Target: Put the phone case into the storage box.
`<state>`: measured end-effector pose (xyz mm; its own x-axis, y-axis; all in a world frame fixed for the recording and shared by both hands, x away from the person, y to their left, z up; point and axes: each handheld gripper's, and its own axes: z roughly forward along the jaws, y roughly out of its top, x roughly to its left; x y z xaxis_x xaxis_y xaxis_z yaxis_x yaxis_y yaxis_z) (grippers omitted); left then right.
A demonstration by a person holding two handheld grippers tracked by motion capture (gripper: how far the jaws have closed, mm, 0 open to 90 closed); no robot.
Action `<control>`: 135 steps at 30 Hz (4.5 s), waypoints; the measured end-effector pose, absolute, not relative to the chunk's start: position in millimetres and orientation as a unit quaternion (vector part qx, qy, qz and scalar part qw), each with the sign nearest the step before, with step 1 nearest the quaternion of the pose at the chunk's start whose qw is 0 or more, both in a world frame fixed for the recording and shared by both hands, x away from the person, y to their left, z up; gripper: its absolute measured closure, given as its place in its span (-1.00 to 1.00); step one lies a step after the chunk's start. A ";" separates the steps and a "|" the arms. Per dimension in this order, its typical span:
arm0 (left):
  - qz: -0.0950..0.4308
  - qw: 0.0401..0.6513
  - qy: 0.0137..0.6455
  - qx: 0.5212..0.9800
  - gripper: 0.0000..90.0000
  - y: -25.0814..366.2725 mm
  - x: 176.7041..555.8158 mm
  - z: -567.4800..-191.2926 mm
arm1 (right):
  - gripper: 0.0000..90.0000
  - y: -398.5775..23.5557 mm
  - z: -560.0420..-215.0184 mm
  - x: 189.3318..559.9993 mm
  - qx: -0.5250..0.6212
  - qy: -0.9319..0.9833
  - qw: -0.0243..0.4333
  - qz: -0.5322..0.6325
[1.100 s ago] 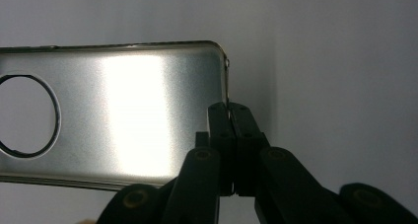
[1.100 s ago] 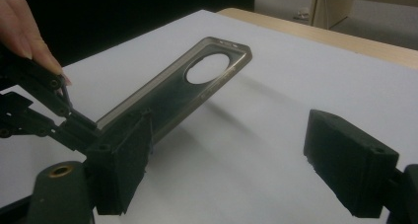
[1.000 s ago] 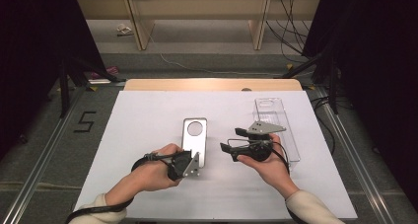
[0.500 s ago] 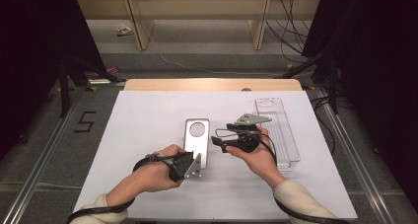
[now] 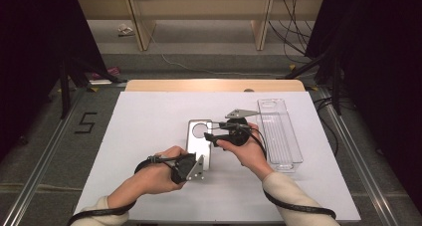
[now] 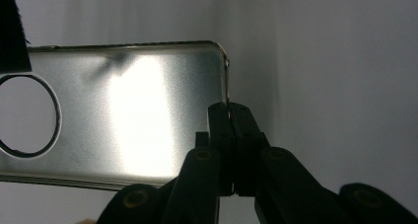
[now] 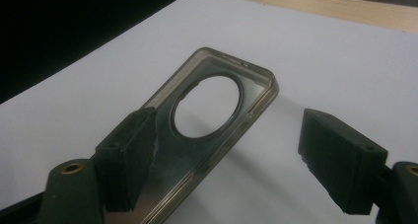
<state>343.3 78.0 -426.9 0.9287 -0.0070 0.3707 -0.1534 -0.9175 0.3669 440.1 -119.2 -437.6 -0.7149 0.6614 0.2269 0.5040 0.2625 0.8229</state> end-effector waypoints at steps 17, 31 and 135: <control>0.186 0.196 -0.051 0.961 0.97 74.6 340.5 -425.9 | -0.09 -116.0 -444.8 449.0 0.385 0.787 0.058 0.478; 0.181 0.196 -0.053 0.962 0.97 73.1 339.9 -428.2 | 0.24 -117.5 -440.6 450.5 0.391 0.779 0.054 0.487; 0.173 0.511 0.265 0.799 -0.58 178.0 346.7 -416.3 | 0.90 -136.7 -386.1 427.8 0.414 0.710 0.101 0.561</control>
